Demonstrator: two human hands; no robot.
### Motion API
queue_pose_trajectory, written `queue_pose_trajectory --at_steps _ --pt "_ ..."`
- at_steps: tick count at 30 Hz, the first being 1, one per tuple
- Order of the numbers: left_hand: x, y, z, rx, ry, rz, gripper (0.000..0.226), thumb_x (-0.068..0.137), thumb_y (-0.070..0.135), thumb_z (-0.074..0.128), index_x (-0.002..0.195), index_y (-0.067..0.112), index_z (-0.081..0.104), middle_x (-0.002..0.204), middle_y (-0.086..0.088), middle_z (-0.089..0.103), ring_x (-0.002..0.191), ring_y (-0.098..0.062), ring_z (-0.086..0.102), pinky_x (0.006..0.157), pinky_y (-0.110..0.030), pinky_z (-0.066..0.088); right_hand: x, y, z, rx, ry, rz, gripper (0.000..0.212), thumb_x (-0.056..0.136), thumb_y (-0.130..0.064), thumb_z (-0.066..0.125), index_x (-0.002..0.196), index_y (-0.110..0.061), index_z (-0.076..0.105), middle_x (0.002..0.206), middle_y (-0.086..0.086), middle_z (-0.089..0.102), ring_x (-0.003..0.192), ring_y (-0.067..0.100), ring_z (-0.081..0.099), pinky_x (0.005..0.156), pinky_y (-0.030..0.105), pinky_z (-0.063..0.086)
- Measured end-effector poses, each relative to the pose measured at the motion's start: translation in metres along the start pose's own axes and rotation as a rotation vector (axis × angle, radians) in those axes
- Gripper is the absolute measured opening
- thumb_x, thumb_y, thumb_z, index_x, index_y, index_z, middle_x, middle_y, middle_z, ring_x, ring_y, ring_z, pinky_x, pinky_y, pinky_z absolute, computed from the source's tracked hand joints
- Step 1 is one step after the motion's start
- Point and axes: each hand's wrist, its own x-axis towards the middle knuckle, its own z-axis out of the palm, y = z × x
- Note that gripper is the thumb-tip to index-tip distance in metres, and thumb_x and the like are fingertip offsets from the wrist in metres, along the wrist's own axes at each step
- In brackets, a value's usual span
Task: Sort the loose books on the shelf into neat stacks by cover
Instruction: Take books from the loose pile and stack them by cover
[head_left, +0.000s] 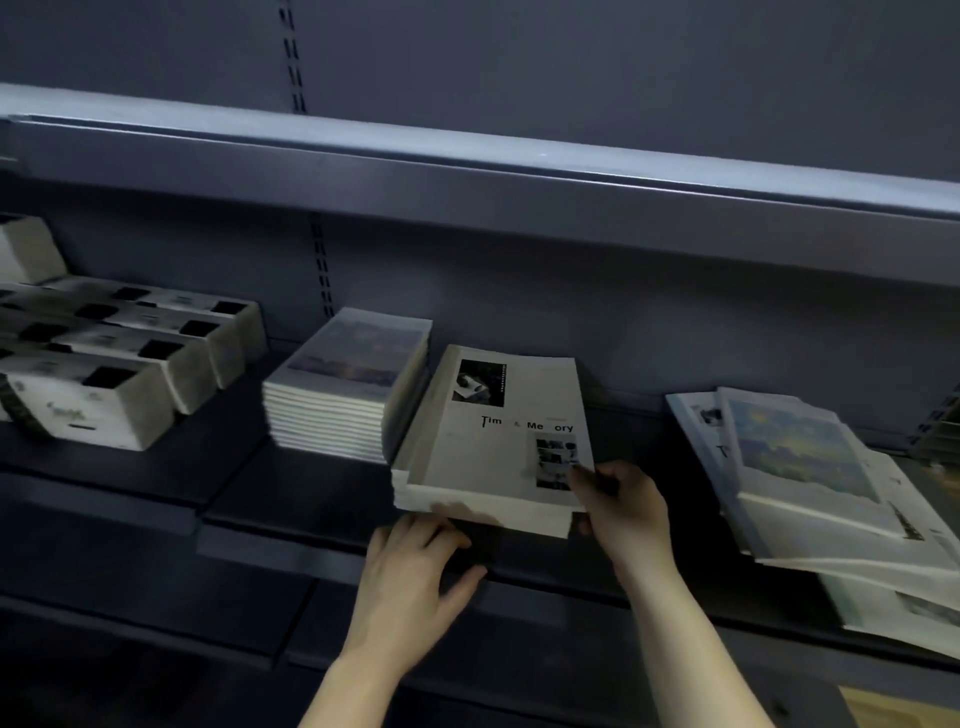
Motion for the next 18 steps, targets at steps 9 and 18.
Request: queue_pose_trajectory --at_steps 9,18 --pt "0.007 -0.03 -0.001 -0.064 0.046 0.071 0.031 0.076 0.057 0.057 0.087 0.03 0.068 0.095 0.013 0.059 0.089 -0.015 0.056 0.075 -0.036 0.044 -0.005 -0.002 0.03 -0.441 0.291 -0.188 0.032 0.089 -0.048 0.059 0.077 -0.018 0.059 0.063 -0.007 0.059 0.054 0.004 0.053 0.044 0.021 0.031" --pt "0.013 -0.039 0.005 -0.105 0.048 0.119 0.032 0.073 0.061 0.059 0.085 0.031 0.063 0.095 0.015 0.053 0.092 -0.011 0.047 0.074 -0.032 0.039 -0.007 0.003 0.042 -0.449 0.348 -0.172 0.029 0.091 -0.044 0.058 0.08 -0.02 0.047 0.062 -0.006 0.055 0.052 0.004 0.05 0.044 0.023 0.032"
